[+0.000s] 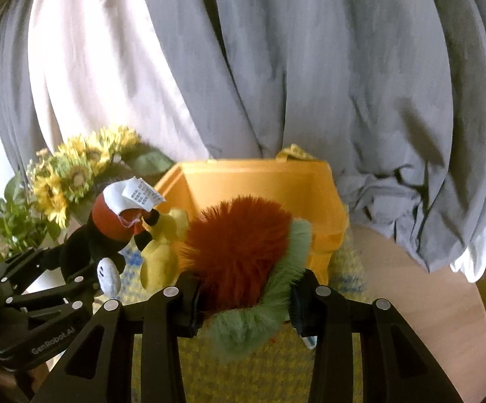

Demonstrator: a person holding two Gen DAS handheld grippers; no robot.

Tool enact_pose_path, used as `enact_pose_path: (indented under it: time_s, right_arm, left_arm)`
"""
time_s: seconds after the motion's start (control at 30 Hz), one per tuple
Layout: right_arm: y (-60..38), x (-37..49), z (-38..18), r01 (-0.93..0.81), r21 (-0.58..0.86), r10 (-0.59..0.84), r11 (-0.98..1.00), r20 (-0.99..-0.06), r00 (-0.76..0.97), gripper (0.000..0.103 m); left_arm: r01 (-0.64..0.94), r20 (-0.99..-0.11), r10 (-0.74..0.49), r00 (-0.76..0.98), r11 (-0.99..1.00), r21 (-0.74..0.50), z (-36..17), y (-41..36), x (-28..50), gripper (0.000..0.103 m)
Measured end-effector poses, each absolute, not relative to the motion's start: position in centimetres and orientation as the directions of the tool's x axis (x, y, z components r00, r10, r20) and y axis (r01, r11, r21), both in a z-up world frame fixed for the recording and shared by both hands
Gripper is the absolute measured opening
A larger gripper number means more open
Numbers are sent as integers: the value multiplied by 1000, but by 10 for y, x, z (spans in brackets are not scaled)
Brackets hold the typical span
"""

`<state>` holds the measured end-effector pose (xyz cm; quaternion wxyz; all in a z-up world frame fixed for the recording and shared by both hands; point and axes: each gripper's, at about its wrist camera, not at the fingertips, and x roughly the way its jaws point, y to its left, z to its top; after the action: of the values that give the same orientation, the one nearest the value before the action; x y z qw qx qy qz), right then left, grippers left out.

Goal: Organize soft objects
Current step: 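Carry both plush toys over the orange crate with both tools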

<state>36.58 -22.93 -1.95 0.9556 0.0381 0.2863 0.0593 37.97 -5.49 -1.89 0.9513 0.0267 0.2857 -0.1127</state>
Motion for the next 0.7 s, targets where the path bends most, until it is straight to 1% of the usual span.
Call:
enact_pose_path:
  time_s: [0.17, 0.7]
  right_arm:
    - [-230, 365, -4, -88, 94, 124, 992, -497, 859, 40]
    - [-237, 383, 31, -87, 105, 121, 991, -393, 911, 40]
  left_arm:
    - [238, -516, -204, 832, 971, 1, -5, -58, 382, 59]
    - [241, -413, -206, 887, 970, 34, 37, -64, 401, 59]
